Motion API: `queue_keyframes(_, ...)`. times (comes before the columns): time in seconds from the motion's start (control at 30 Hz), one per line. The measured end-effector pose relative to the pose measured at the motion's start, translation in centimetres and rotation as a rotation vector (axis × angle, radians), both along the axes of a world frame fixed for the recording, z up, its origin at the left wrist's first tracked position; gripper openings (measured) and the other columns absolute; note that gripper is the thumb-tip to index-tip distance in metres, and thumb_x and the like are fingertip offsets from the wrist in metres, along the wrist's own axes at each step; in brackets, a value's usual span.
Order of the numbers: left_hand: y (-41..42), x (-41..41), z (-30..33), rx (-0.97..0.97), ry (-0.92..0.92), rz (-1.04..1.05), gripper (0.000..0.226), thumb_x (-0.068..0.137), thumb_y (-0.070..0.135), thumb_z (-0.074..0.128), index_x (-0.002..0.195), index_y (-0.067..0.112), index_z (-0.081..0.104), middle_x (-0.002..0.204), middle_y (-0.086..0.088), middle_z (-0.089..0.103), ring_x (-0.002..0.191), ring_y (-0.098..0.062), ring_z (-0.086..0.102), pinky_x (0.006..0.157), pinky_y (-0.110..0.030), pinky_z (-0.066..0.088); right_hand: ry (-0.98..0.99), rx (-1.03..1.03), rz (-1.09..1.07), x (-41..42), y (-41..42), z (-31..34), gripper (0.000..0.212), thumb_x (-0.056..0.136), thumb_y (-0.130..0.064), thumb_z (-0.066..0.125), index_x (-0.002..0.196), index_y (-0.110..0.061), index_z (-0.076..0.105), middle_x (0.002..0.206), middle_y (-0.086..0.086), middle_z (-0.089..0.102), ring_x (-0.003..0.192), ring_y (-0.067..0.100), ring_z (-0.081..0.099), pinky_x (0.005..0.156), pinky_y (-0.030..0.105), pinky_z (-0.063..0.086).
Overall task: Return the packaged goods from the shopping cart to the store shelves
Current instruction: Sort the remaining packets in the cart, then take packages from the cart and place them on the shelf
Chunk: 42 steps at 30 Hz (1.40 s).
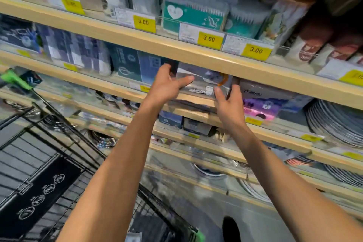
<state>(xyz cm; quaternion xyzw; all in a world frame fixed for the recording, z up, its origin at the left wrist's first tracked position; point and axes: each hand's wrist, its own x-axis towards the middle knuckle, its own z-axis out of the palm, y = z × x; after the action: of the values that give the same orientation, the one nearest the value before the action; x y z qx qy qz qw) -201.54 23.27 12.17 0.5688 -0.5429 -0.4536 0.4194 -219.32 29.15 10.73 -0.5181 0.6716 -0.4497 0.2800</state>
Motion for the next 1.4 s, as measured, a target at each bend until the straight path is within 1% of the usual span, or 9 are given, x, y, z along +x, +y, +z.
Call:
queue_keyframes(0.13, -2.0, -1.3, 0.4, -0.134, -0.129, 0.014, 0.026, 0.084, 0.033, 0.073, 0.100, 0.015, 0.063, 0.102, -0.010, 0.071, 0.100, -0.028, 0.067, 0.083, -0.038, 0.055, 0.075, 0.133, -0.023, -0.1, -0.8, 0.1, 0.018, 0.101, -0.031, 0.048, 0.107, -0.016, 0.042, 0.100, 0.004, 0.050, 0.092, 0.019, 0.052, 0.083, 0.040, 0.046)
queue_keyframes(0.23, -2.0, -2.1, -1.2, -0.142, -0.764, -0.053, 0.040, 0.092, 0.050, 0.059, 0.093, 0.010, 0.059, 0.089, -0.013, 0.064, 0.095, -0.036, 0.063, 0.069, -0.035, 0.041, 0.232, 0.188, -0.035, -0.1, -0.7, -0.5, 0.024, 0.102, -0.024, 0.044, 0.118, -0.005, 0.043, 0.108, 0.008, 0.048, 0.106, 0.029, 0.051, 0.084, 0.038, 0.041)
queue_keyframes(0.33, -1.4, -2.4, -3.5, -0.122, -0.997, -0.003, 0.041, 0.095, 0.052, 0.053, 0.098, 0.012, 0.061, 0.098, -0.012, 0.069, 0.095, -0.033, 0.064, 0.068, -0.035, 0.040, 0.314, 0.175, 0.018, -0.2, 0.0, -1.8, 0.040, 0.100, -0.020, 0.047, 0.134, -0.002, 0.036, 0.125, 0.016, 0.051, 0.119, 0.034, 0.049, 0.086, 0.035, 0.037)
queue_keyframes(0.63, 1.3, -1.8, -6.0, -0.386, -0.569, 0.202, 0.031, 0.089, 0.036, 0.066, 0.115, 0.020, 0.065, 0.102, 0.005, 0.069, 0.099, -0.017, 0.061, 0.086, -0.035, 0.047, 0.390, -0.135, -0.070, 0.3, 4.7, -4.7, 0.063, 0.088, -0.003, 0.063, 0.146, -0.014, 0.041, 0.146, 0.000, 0.050, 0.136, 0.017, 0.045, 0.115, 0.026, 0.032)
queue_keyframes(0.8, 5.9, 0.8, -7.2, -0.526, -0.350, 0.243, 0.016, 0.094, 0.027, 0.061, 0.102, 0.015, 0.069, 0.099, 0.004, 0.070, 0.095, -0.013, 0.063, 0.083, -0.032, 0.050, 0.306, -0.385, -0.268, -0.7, 7.0, -4.7, 0.021, 0.088, 0.000, 0.059, 0.107, -0.007, 0.064, 0.101, 0.002, 0.063, 0.094, 0.009, 0.054, 0.084, 0.026, 0.047)
queue_keyframes(0.97, 15.6, 4.7, -12.7, -0.175, -0.141, 0.523, 0.011, 0.095, 0.020, 0.060, 0.098, 0.015, 0.070, 0.088, 0.008, 0.068, 0.081, -0.002, 0.061, 0.073, -0.015, 0.047, 0.118, -0.351, -0.103, 2.0, 10.8, -5.9, 0.010, 0.092, -0.001, 0.055, 0.096, -0.005, 0.063, 0.090, 0.005, 0.060, 0.081, 0.014, 0.054, 0.073, 0.018, 0.043)
queue_keyframes(1.2, 32.6, 12.5, -25.8, 0.592, 0.296, 1.002, 0.019, 0.094, 0.004, 0.055, 0.078, 0.013, 0.060, 0.071, -0.002, 0.060, 0.065, -0.015, 0.053, 0.051, -0.016, 0.041, 0.126, 0.297, 0.656, 11.7, 19.7, -14.3, 0.008, 0.095, -0.009, 0.059, 0.098, -0.010, 0.066, 0.079, -0.008, 0.060, 0.071, -0.003, 0.056, 0.066, 0.013, 0.043)
queue_keyframes(1.33, 40.1, 13.2, -30.1, 0.785, 0.316, 1.069, 0.031, 0.096, -0.008, 0.048, 0.069, 0.004, 0.057, 0.044, 0.008, 0.054, 0.034, 0.002, 0.045, 0.037, -0.012, 0.036, 0.183, 0.834, 0.959, 13.6, 24.2, -20.8, 0.019, 0.097, -0.003, 0.055, 0.108, 0.010, 0.063, 0.107, 0.026, 0.065, 0.101, 0.034, 0.062, 0.060, 0.001, 0.039)
queue_keyframes(1.4, 43.2, 12.7, -32.5, 0.949, 0.278, 1.097, 0.017, 0.094, 0.000, 0.054, 0.091, -0.012, 0.066, 0.065, -0.011, 0.066, 0.046, -0.009, 0.063, 0.045, -0.018, 0.046, 0.308, 1.027, 1.050, 13.1, 26.3, -25.5, 0.027, 0.095, -0.008, 0.059, 0.111, 0.014, 0.061, 0.115, 0.031, 0.063, 0.110, 0.041, 0.060, 0.067, 0.004, 0.043)
